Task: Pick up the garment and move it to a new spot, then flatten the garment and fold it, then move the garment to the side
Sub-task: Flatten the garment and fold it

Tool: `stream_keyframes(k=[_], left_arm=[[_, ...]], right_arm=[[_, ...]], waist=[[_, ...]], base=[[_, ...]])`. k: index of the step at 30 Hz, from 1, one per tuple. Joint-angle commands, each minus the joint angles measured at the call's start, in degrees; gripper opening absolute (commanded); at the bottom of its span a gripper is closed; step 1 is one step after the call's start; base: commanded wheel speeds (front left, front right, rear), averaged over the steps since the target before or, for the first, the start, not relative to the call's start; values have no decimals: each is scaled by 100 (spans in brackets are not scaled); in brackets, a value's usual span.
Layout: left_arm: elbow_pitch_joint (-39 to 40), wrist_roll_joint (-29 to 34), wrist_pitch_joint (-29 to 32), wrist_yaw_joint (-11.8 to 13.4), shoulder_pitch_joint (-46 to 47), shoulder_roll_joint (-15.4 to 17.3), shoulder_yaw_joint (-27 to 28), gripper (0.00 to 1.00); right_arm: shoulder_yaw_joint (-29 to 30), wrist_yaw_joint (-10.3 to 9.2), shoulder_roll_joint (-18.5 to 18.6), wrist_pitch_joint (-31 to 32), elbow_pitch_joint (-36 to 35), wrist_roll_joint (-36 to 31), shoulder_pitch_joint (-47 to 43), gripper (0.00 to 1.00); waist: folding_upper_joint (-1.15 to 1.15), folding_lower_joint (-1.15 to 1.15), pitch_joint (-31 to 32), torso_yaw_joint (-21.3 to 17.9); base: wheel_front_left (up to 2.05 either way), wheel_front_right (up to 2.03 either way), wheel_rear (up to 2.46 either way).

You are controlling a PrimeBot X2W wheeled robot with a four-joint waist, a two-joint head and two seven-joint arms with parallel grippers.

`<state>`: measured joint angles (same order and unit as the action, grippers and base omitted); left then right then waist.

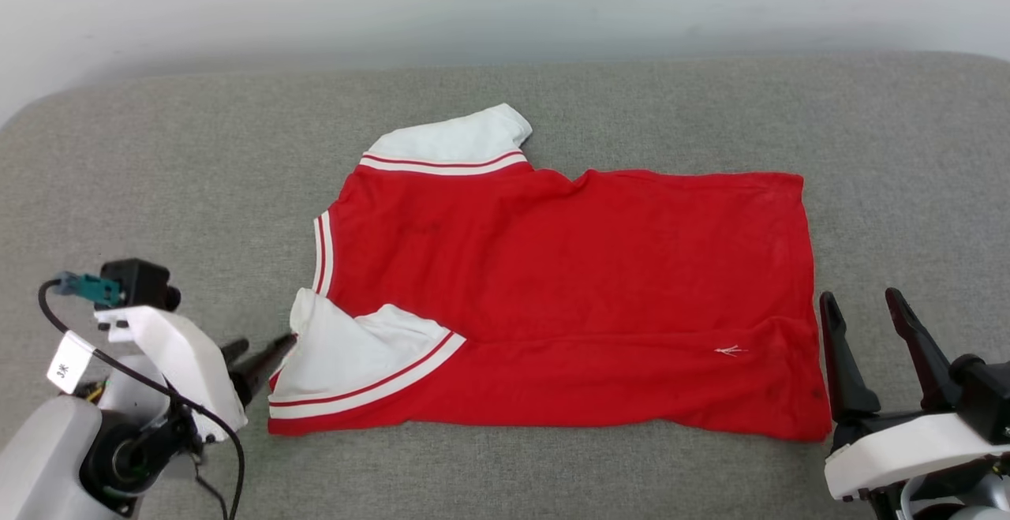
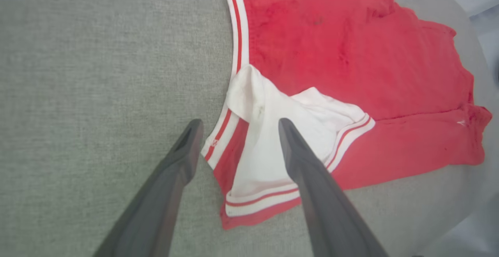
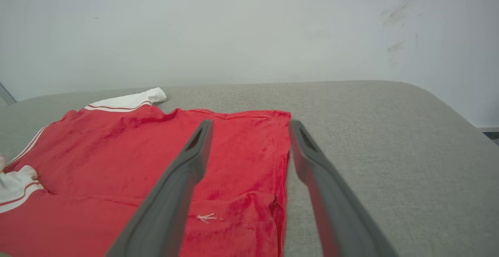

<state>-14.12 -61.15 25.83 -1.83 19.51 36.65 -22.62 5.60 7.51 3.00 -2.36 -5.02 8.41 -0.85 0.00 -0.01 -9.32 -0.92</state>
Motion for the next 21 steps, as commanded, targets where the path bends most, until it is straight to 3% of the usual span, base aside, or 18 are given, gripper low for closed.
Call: stream_keyframes(k=[1, 7, 13, 14, 16, 17, 21], left_arm=[[62, -90, 140, 71, -146, 28, -14, 100], [36, -653, 764, 284, -400, -69, -19, 100], [-412, -567, 1048, 314, -446, -274, -386, 100], [-488, -559, 1102, 299, -469, -336, -466, 80], [-600, -573, 1165, 236, -492, -474, -587, 9], [-662, -574, 1174, 201, -500, -536, -635, 0], [-789, -521, 892, -16, -422, -639, -604, 0]], right_arm=[[20, -4, -16, 25, -24, 9, -48, 100], [46, -3, -18, -15, -74, 136, -36, 100], [8, -4, -18, 11, 48, 242, 25, 100], [8, -3, -18, 10, 61, 254, 32, 100], [6, -3, -18, 53, 102, 307, 44, 100], [15, -3, -18, 74, 105, 328, 43, 100], [107, -3, -17, 393, 204, 526, -34, 100]], waist=[[0, 1, -58, -31], [0, 1, -258, -112], [0, 1, -351, -171], [0, 1, -355, -181], [0, 1, -358, -196], [0, 1, -356, -198], [0, 1, -292, -172]], base=[[0, 0, 0], [0, 0, 0], [0, 0, 0], [0, 0, 0], [0, 0, 0], [0, 0, 0], [0, 0, 0]])
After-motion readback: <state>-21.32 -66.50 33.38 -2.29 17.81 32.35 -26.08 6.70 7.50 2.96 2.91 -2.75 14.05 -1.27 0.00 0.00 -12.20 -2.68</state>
